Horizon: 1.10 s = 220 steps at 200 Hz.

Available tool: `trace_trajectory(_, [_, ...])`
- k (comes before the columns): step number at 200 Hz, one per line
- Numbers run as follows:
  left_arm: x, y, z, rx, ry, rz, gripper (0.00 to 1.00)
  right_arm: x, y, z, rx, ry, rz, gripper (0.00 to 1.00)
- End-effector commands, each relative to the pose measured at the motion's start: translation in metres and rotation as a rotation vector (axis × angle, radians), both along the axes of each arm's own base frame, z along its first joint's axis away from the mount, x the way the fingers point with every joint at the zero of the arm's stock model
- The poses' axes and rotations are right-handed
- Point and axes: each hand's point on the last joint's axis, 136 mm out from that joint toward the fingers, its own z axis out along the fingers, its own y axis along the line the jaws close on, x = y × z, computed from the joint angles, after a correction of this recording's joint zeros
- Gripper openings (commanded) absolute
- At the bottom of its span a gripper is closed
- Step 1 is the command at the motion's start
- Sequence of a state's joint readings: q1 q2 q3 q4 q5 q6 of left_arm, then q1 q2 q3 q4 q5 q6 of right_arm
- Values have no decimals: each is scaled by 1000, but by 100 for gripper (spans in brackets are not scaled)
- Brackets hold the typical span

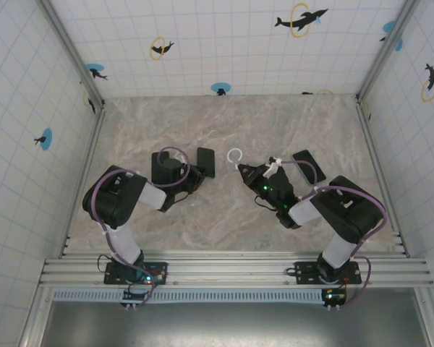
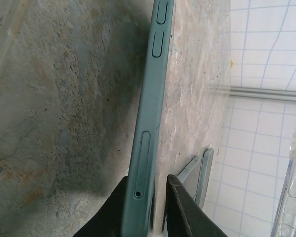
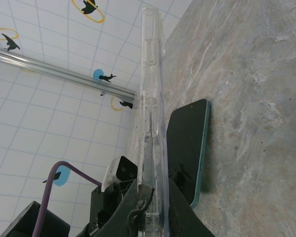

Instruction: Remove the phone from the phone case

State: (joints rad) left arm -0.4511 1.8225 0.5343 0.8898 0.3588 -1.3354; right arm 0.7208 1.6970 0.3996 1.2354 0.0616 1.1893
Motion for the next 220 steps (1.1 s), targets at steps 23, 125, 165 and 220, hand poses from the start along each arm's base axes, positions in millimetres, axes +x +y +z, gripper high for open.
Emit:
trace_trajectory(23, [9, -5, 11, 8, -41, -30, 31, 1, 3, -5, -2, 9, 1, 8])
trace_trajectory(125, [-11, 12, -2, 207, -22, -88, 46, 0, 9, -12, -32, 27, 18, 8])
trace_trajectory(165, [-16, 22, -7, 249, -11, -79, 47, -3, 13, -16, -49, 35, 32, 8])
trace_trajectory(220, [-13, 22, -2, 272, -32, -98, 48, 0, 16, -32, -120, 63, 23, 9])
